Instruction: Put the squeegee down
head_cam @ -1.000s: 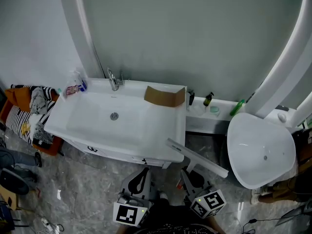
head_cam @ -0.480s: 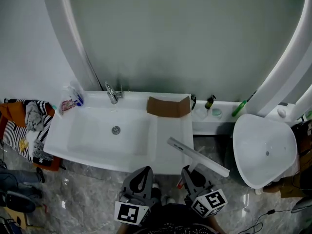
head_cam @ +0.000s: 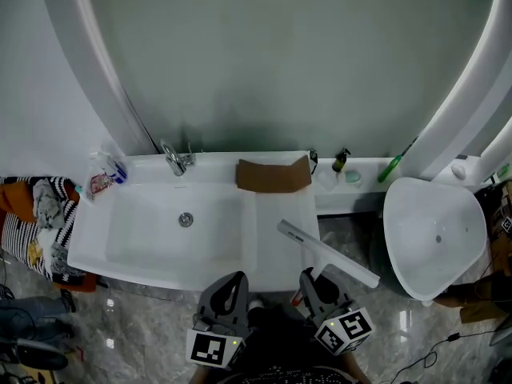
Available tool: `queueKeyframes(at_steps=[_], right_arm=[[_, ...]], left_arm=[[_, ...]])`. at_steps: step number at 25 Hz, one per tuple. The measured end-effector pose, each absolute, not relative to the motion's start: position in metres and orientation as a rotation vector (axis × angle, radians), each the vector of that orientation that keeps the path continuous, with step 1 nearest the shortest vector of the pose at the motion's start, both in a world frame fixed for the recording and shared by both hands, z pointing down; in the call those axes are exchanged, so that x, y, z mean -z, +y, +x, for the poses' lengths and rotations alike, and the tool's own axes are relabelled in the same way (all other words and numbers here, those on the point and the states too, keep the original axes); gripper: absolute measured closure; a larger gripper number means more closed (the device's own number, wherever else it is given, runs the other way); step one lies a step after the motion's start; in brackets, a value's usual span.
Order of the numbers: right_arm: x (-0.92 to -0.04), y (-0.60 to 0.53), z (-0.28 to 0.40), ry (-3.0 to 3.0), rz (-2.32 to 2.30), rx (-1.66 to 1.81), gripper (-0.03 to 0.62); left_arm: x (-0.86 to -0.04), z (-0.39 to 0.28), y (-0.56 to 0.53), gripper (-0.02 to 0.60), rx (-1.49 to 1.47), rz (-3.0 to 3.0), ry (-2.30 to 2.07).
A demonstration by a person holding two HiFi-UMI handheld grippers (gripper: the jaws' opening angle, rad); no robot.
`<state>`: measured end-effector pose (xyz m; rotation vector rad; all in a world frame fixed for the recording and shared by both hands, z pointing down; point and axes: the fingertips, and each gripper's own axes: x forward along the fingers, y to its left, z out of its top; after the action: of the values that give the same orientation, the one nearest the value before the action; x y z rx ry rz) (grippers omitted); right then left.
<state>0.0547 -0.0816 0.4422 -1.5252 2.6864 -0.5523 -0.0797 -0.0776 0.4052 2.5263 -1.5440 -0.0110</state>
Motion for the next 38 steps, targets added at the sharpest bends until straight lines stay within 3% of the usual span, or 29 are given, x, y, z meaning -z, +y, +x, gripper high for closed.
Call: queueKeyframes(at_steps=[26, 38], right_arm=[[-0.462, -0.171, 0.087, 2.76, -1.416, 0.676, 0.539], [-0.466, -0.181, 0.066, 2.719, -1.382, 0.76, 0.54]], left_arm=[[-0.421, -0.047, -0.152, 0.577, -0.058, 2.43, -1.599], [-0.419, -0.066, -0.166, 0.577, -0.067, 2.444, -1.596]])
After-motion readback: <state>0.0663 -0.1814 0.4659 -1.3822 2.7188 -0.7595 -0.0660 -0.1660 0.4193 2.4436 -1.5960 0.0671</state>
